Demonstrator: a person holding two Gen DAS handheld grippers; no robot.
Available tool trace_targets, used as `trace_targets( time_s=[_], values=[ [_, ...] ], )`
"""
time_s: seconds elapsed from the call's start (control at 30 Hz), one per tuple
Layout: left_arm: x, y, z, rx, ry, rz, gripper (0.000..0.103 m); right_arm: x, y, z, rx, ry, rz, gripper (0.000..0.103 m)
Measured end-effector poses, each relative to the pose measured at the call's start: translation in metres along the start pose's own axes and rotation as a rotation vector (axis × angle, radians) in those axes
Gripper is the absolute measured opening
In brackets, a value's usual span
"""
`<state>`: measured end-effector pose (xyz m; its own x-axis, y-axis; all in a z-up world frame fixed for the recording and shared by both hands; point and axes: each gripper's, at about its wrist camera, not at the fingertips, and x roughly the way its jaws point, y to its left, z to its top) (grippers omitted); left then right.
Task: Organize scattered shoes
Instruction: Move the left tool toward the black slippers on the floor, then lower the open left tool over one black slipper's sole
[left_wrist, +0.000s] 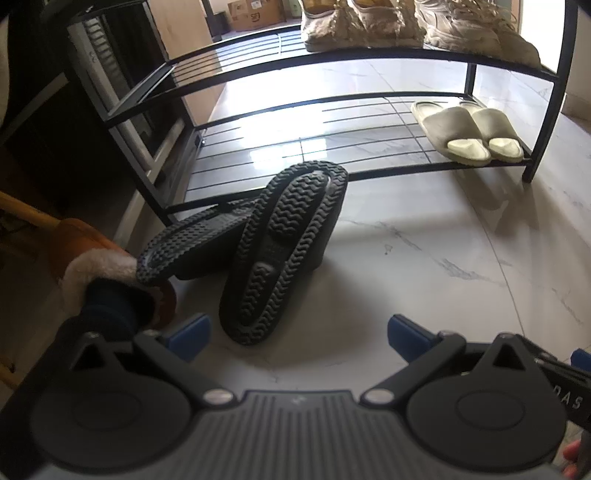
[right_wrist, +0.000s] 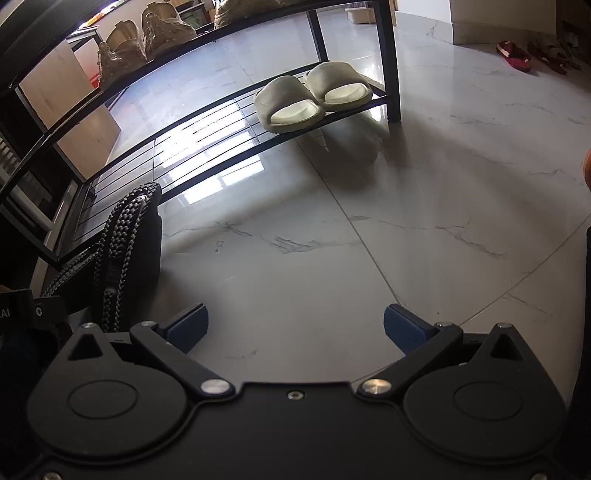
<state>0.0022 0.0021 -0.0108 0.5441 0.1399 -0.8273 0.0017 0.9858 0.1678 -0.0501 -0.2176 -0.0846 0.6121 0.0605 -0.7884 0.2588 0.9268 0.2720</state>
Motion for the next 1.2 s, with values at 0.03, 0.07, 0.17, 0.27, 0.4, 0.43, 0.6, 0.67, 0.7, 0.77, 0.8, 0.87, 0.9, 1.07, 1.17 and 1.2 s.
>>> trace_targets(
  time_s=[0.03,0.07,0.17,0.27,0.4,0.43,0.6,0.67,0.7,0.77,0.8,0.87,0.9,1.07,1.17,1.2],
  values=[
    [0.0,0.0,-0.001,0.001,-0.001,0.001,0.102,0.0,0.0,0.0,0.001,0.001,0.0,0.103],
    [0.0,0.0,-0.001,0.001,0.0,0.0,0.102,0.001,0.0,-0.001,0.002,0.002,0.0,0.103],
    [0.0,0.001,-0.001,-0.002,0.001,0.0,0.102,0.001,-0.001,-0.001,0.002,0.005,0.002,0.103],
    [0.0,0.0,0.0,-0.002,0.001,0.0,0.102,0.0,-0.001,-0.001,0.002,0.005,0.003,0.103],
    [0.0,-0.001,0.0,-0.001,0.0,0.001,0.102,0.0,-0.001,-0.001,0.003,0.007,0.003,0.103],
    [0.0,-0.001,0.0,-0.002,-0.001,0.002,0.102,0.0,-0.002,-0.001,0.004,0.007,0.003,0.103],
    [0.001,0.0,0.001,0.002,-0.021,0.015,0.102,0.0,-0.002,0.0,0.007,0.009,0.006,0.103],
    [0.001,-0.001,0.002,0.006,-0.037,0.027,0.102,0.001,-0.002,0.0,0.01,0.011,0.008,0.103],
    [0.001,-0.002,0.002,0.01,-0.042,0.033,0.102,0.002,-0.003,0.0,0.011,0.012,0.01,0.103],
    [0.005,-0.007,0.001,0.026,-0.049,0.062,0.102,0.002,-0.003,-0.001,0.014,0.015,0.014,0.103],
    [0.009,-0.006,0.002,0.021,-0.044,0.067,0.102,0.003,-0.004,-0.001,0.016,0.015,0.017,0.103],
    [0.017,-0.005,0.004,0.013,-0.035,0.076,0.102,0.003,-0.006,-0.001,0.022,0.015,0.021,0.103],
    [0.021,-0.005,0.005,0.008,-0.03,0.081,0.102,0.003,-0.007,-0.001,0.027,0.015,0.023,0.103],
    [0.043,-0.002,0.016,-0.007,-0.003,0.122,0.102,0.006,-0.018,-0.001,0.067,0.023,0.026,0.103],
    [0.06,0.001,0.026,-0.031,0.021,0.154,0.102,0.009,-0.025,-0.002,0.097,0.03,0.033,0.103],
    [0.064,0.001,0.028,-0.041,0.026,0.15,0.102,0.009,-0.027,-0.001,0.106,0.029,0.037,0.103]
  ],
)
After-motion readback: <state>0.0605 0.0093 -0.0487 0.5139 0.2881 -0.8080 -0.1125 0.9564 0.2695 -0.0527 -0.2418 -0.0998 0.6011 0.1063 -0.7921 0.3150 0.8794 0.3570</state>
